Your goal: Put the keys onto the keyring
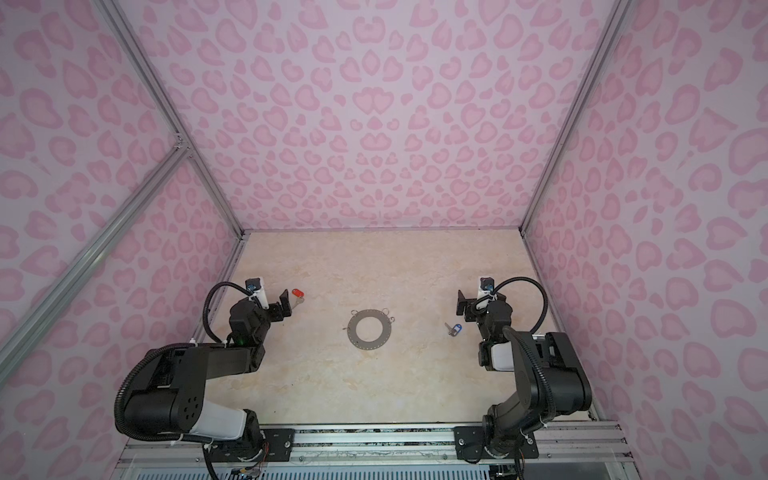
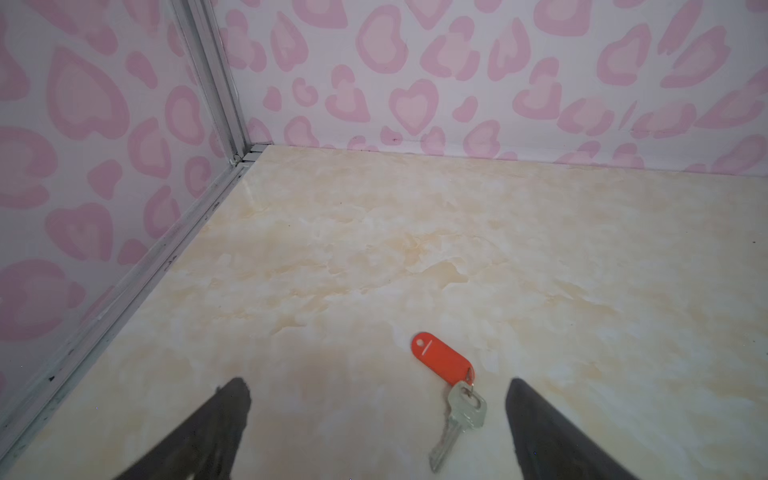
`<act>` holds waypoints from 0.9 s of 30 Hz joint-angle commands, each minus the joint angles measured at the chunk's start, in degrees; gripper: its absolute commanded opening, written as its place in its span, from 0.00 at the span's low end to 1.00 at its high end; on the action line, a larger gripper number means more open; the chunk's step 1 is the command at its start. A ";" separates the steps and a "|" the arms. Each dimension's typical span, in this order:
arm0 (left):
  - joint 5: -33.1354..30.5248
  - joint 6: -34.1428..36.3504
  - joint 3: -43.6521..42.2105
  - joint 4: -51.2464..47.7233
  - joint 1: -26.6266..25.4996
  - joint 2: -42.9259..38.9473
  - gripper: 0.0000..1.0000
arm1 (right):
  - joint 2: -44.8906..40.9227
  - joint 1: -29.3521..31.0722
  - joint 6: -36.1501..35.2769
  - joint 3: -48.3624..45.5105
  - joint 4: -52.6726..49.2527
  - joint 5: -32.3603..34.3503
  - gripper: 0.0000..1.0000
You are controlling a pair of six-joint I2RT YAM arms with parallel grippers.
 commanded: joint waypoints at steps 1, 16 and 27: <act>0.64 0.35 0.07 1.75 0.04 -0.17 0.97 | 0.14 0.03 0.18 0.10 0.95 0.57 1.00; 1.02 0.26 0.11 1.66 0.30 -0.14 0.97 | 0.22 0.01 0.23 0.26 0.75 0.48 1.00; 1.14 0.26 0.23 1.48 0.39 -0.05 0.97 | 0.29 0.02 0.19 0.28 0.70 0.46 1.00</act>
